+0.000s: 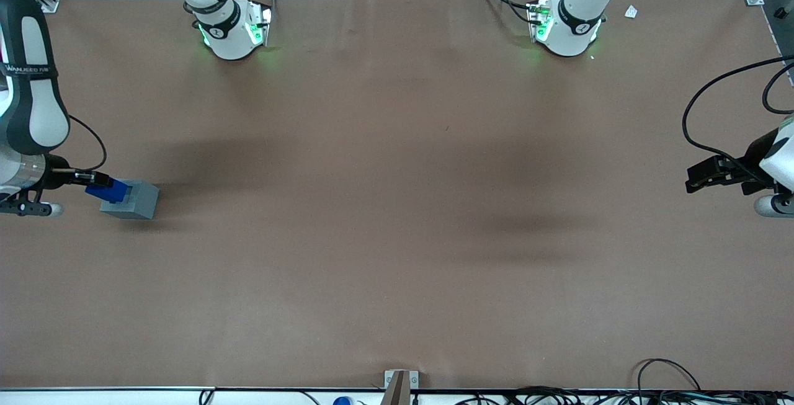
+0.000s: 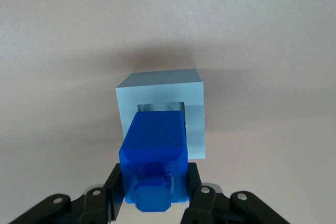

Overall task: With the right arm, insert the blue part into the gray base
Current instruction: 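Lower the blue block into the gray base's square opening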

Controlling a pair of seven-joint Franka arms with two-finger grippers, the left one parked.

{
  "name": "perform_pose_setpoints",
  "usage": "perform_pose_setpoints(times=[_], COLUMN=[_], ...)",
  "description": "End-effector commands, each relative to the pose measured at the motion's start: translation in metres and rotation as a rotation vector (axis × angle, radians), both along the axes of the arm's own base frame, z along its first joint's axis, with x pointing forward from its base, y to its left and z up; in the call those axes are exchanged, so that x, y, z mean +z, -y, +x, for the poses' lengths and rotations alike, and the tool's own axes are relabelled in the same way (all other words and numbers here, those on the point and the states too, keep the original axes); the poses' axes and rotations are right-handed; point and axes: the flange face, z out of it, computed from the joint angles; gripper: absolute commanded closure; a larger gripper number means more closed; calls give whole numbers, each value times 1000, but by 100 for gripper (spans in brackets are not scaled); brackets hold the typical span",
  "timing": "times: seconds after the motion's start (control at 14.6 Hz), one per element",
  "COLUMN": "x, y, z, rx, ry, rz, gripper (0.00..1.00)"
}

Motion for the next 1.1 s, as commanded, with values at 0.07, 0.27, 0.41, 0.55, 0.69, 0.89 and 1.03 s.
perform_pose_setpoints(times=[0.07, 0.27, 0.41, 0.55, 0.69, 0.89, 1.03], x=[-8, -11, -14, -19, -18, -20, -19], y=[0, 1, 2, 1, 2, 2, 4], z=[-2, -2, -2, -2, -1, 0, 0], rx=[17, 15, 13, 16, 16, 17, 32], ry=[-5, -4, -6, -13, -11, -11, -10], rz=[-3, -3, -2, -1, -2, -2, 1], gripper=[84, 84, 84, 84, 84, 84, 84])
